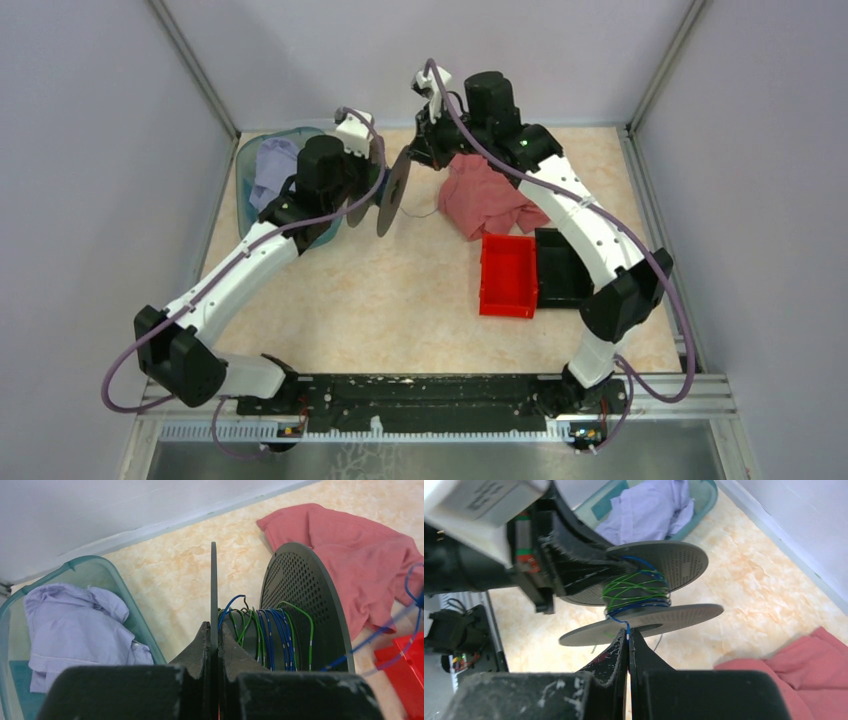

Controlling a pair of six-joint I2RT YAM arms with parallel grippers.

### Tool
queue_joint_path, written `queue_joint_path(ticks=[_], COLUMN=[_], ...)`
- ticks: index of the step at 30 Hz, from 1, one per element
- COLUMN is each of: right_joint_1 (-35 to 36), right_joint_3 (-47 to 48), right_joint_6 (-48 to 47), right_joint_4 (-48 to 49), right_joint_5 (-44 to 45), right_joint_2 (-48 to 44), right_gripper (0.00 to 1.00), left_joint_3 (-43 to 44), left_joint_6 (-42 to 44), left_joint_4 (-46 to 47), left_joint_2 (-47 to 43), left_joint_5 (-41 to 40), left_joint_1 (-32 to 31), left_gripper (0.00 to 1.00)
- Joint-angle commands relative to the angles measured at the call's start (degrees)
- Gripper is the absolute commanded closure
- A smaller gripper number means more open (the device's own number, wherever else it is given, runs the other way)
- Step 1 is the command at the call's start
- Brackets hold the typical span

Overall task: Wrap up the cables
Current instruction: Wrap the cable around the cable reel.

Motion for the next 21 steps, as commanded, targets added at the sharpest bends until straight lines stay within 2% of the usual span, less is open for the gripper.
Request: queue_joint_path(ticks=[1, 10, 21], right_joint_1=[-0.3, -2.7, -6.5], right_joint_3=[3.4, 2.2, -5.7], right_joint_6=[-0.4, -1.4, -2.3], right_joint_4=[1.4, 1.8, 4.5], right_joint_5=[4.9, 8.7, 7.4], right_joint_2=[0.5, 2.5, 3.2], right_gripper=[1.00, 1.00, 0.97], left_joint_3=[0.0, 0.8, 3.4], left_joint_6=[2.7, 2.9, 1.2], left_joint_4=[2.6, 0.2, -2.2], left_joint_2=[-3.0, -4.6, -4.8], left_joint_5=[5.7, 11.7, 14.8], left_joint_1=[-0.7, -0.6, -0.1], left_gripper=[1.00, 1.00, 1.00])
